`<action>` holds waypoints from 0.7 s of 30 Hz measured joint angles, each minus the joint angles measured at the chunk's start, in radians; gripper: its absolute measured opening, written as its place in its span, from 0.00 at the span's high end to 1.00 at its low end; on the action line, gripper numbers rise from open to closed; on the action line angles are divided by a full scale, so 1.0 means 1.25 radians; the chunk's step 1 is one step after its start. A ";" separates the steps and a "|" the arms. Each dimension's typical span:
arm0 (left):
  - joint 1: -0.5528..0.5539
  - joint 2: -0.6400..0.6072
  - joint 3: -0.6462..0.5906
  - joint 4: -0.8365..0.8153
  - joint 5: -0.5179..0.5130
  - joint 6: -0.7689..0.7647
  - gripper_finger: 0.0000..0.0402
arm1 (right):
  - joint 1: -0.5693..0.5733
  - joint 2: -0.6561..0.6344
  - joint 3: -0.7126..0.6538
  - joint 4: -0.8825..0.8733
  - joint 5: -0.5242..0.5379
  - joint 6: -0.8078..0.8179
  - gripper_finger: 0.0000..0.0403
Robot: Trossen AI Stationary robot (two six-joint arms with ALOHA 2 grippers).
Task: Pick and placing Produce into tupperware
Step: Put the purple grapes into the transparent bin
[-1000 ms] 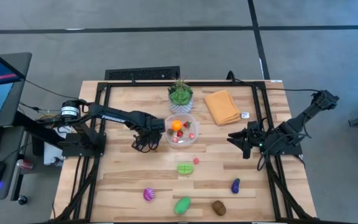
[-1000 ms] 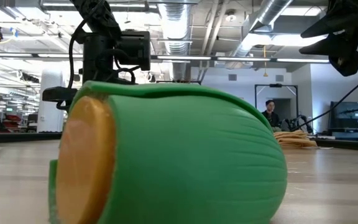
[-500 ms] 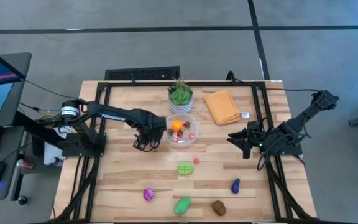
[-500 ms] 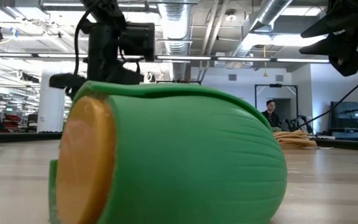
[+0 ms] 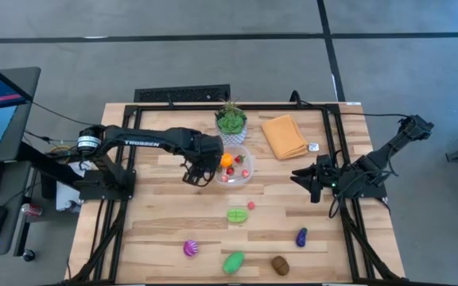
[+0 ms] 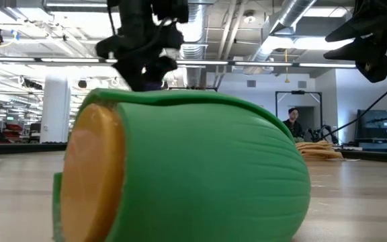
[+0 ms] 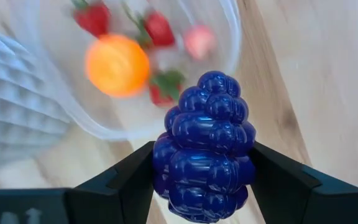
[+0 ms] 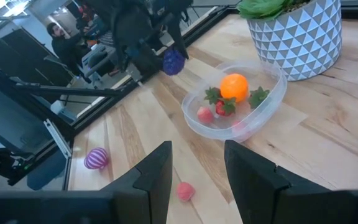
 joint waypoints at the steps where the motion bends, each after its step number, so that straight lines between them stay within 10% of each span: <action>1: 0.000 0.000 0.010 0.012 0.000 0.000 0.45 | 0.000 0.000 0.000 0.000 0.000 0.000 0.58; 21: 0.000 0.007 0.022 0.243 0.000 -0.013 0.45 | 0.000 0.000 0.000 0.000 0.000 -0.006 0.58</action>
